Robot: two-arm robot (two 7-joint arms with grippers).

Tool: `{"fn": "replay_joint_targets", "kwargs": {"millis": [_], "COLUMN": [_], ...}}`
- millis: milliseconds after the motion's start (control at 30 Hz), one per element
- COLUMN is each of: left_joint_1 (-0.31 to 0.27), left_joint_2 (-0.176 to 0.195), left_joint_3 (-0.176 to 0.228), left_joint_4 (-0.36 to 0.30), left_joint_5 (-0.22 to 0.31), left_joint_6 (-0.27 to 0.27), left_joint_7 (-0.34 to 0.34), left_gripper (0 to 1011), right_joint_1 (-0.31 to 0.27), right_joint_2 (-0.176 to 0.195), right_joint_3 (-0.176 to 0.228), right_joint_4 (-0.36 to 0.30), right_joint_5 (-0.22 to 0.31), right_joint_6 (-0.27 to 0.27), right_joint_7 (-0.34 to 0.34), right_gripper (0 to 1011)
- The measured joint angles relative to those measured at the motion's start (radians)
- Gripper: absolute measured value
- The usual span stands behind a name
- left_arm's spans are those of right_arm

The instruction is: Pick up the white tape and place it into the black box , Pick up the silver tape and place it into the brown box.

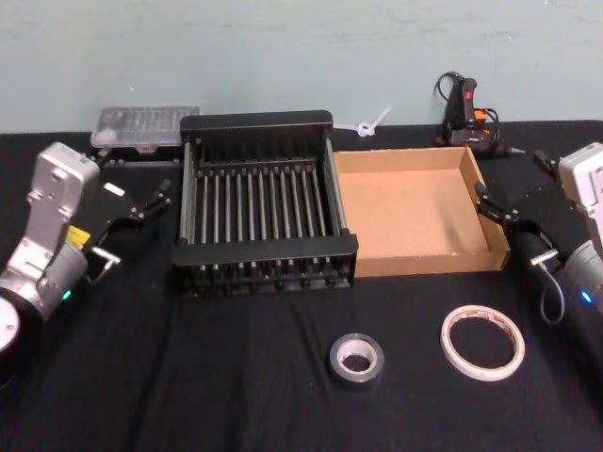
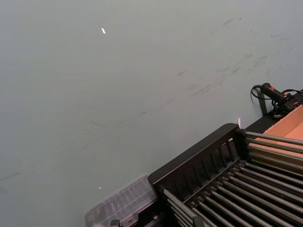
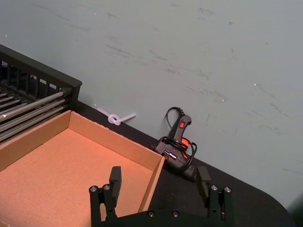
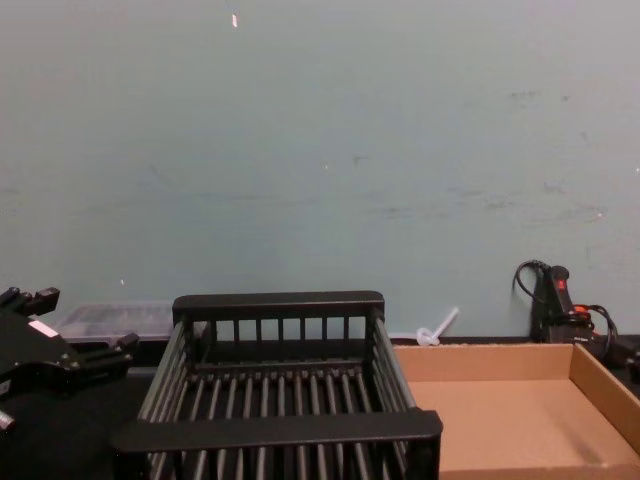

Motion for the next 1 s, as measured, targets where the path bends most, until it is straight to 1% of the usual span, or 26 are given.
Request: {"fn": "replay_joint_targets", "kwargs": {"millis": [400,633,833,900,933,1000], "left_joint_1": [0.0,0.0,0.0,0.0,0.0,0.0], "left_joint_2": [0.0,0.0,0.0,0.0,0.0,0.0], "left_joint_3": [0.0,0.0,0.0,0.0,0.0,0.0], "left_joint_4": [0.0,0.0,0.0,0.0,0.0,0.0], "left_joint_5": [0.0,0.0,0.0,0.0,0.0,0.0], "left_joint_6": [0.0,0.0,0.0,0.0,0.0,0.0], "left_joint_7": [0.0,0.0,0.0,0.0,0.0,0.0], "left_gripper": [1001,1001,1001,1001,1001,1001], "right_joint_1": [0.0,-0.008,-0.041,-0.069,-0.069,-0.092], "right_joint_2": [0.0,0.002,0.022,0.04,0.04,0.054], "right_joint_3": [0.0,0.018,0.057,0.082,0.082,0.1], "right_joint_4": [0.0,-0.013,-0.072,-0.117,-0.117,-0.149], "right_joint_5": [0.0,0.009,0.048,0.079,0.079,0.102], "right_joint_6": [0.0,0.016,0.044,0.063,0.063,0.077], "right_joint_7": [0.0,0.037,0.075,0.099,0.099,0.119], "right_gripper": [1002,1002,1002,1002,1002,1002]}}
